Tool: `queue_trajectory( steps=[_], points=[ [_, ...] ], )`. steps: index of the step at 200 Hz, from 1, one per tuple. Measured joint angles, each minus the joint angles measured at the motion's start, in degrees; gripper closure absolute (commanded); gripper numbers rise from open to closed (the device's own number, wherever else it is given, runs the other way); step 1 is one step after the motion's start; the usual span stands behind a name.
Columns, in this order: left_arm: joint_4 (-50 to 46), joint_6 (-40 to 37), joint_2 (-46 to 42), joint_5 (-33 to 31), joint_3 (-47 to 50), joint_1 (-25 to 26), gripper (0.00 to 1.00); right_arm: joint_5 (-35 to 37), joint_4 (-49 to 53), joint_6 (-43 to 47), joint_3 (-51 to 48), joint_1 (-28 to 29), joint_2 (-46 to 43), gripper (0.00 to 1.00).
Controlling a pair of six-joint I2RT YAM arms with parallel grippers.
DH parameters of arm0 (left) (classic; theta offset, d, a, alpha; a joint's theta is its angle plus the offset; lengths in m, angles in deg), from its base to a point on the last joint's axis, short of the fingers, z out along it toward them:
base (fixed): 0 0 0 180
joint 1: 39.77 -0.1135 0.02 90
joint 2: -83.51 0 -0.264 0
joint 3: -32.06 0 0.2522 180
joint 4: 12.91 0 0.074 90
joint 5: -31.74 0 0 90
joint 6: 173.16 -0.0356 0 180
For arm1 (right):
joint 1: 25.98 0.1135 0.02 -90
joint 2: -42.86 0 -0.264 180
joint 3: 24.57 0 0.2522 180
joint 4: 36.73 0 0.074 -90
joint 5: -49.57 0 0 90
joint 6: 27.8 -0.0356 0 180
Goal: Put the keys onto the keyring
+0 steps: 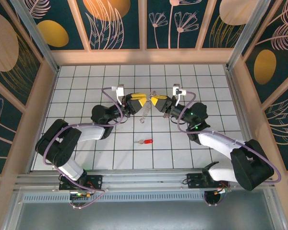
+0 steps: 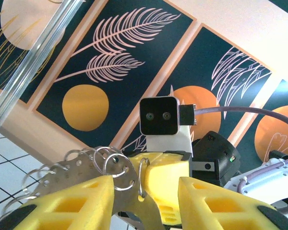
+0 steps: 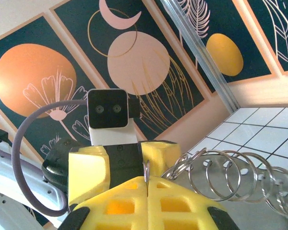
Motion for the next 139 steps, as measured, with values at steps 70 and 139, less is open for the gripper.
queue_trajectory(
  steps=[70, 139],
  points=[
    [0.3, 1.0, 1.4, 0.3, -1.4, 0.5, 0.61, -0.5, -0.4, -0.2, 0.2, 0.0, 0.8, 1.0],
    [0.7, 1.4, 3.0, 0.3, -1.9, 0.5, 0.62, -0.5, -0.4, -0.2, 0.7, 1.3, 1.1, 1.0]
  ],
)
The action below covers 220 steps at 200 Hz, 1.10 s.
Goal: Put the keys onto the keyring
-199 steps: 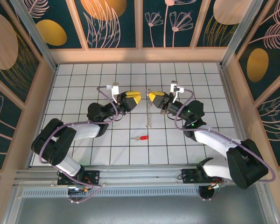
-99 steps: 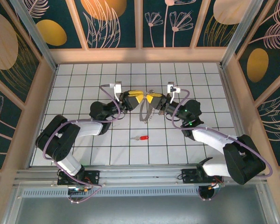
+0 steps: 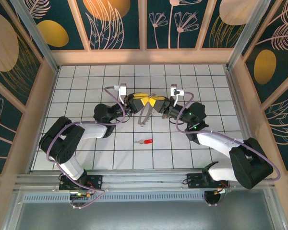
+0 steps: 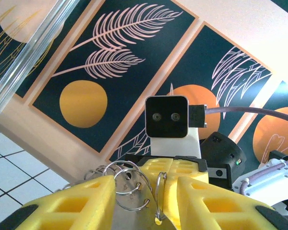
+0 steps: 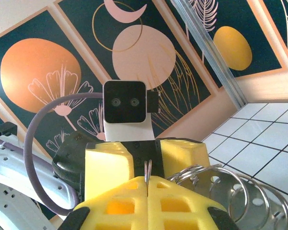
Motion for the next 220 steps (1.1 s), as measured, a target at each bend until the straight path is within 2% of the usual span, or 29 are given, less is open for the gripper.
queue_trajectory(
  steps=[36, 98, 117, 137, 151, 185, 220],
  points=[
    [0.3, 0.5, 0.5, 0.0, -0.3, 0.0, 0.71, 0.1, 0.0, 0.0, 0.1, 0.2, 0.4, 1.0],
    [1.3, 1.6, 0.5, 0.2, -0.3, 0.3, 1.0, 1.1, 0.2, 0.0, 0.1, 0.2, 0.7, 1.0],
    [1.5, 1.5, 0.5, 0.1, -0.3, 0.3, 1.0, 1.2, 0.0, 0.0, 0.1, 0.2, 0.7, 1.0],
    [1.5, 1.5, 0.5, 0.2, -0.3, 0.3, 1.0, 1.1, 0.3, 0.0, 0.2, 0.1, 0.7, 0.68],
    [1.6, 1.5, 0.5, -0.2, -0.3, 0.3, 1.0, 1.0, 0.7, 0.3, 0.4, -0.3, 0.6, 0.58],
    [-0.3, -0.4, 0.8, 0.7, -0.7, 0.6, 1.0, 0.4, 2.2, 0.2, 0.4, -2.9, -3.1, 0.55],
    [-8.9, -6.1, -0.3, 3.0, -3.5, 0.6, 1.0, 0.4, 4.8, 1.4, 0.0, -5.0, -8.9, 0.55]
  ],
)
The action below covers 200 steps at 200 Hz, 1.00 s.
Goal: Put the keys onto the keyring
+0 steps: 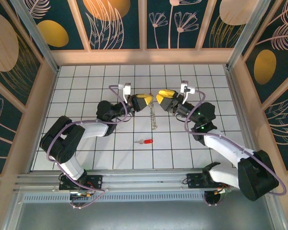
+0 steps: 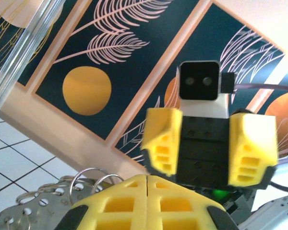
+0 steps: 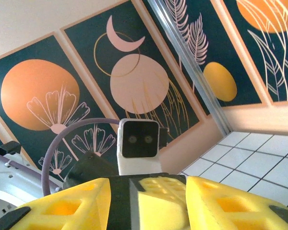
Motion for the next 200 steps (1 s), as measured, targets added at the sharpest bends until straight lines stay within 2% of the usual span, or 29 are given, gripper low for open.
queue_trajectory(
  steps=[51, 88, 200],
  points=[
    [-16.5, -10.4, -3.8, 3.5, -5.9, 0.0, 1.0, -2.2, 2.9, 0.7, -1.0, -2.7, -1.2, 0.61],
    [-24.0, -15.6, -4.5, 4.9, -7.8, 0.0, 1.0, -5.0, 3.8, 1.7, -1.2, -2.9, -1.1, 0.64],
    [-28.2, -18.4, -4.5, 6.4, -8.1, 0.0, 1.0, -6.9, 3.9, 1.9, -4.3, -3.3, 0.9, 0.66]
  ],
)
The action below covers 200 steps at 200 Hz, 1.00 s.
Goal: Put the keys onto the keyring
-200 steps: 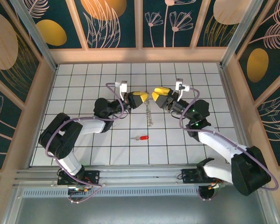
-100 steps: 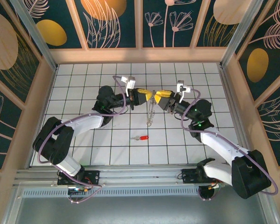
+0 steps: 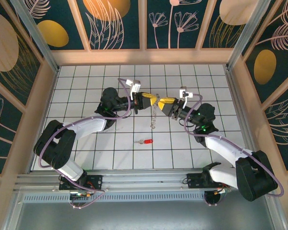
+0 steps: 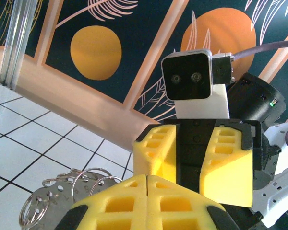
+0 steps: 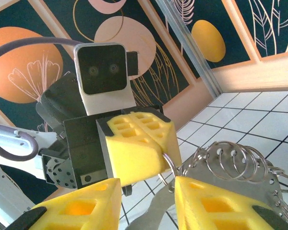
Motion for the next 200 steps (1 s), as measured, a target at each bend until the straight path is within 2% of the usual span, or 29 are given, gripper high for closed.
queue_trajectory(
  steps=[31, 85, 200],
  points=[
    [0.0, -0.2, 0.0, 0.2, 0.0, 0.0, 1.0, -0.3, -0.5, -0.2, -0.2, 0.0, 1.0, 0.66],
    [0.0, -0.2, 0.0, 0.7, 0.0, 0.0, 1.0, -1.0, -2.4, -0.5, -0.2, -0.3, 2.3, 0.74],
    [0.5, 0.7, 0.1, 1.0, 0.0, 0.0, 1.0, -1.5, -5.5, -1.7, -0.2, -0.2, 3.9, 0.78]
  ],
)
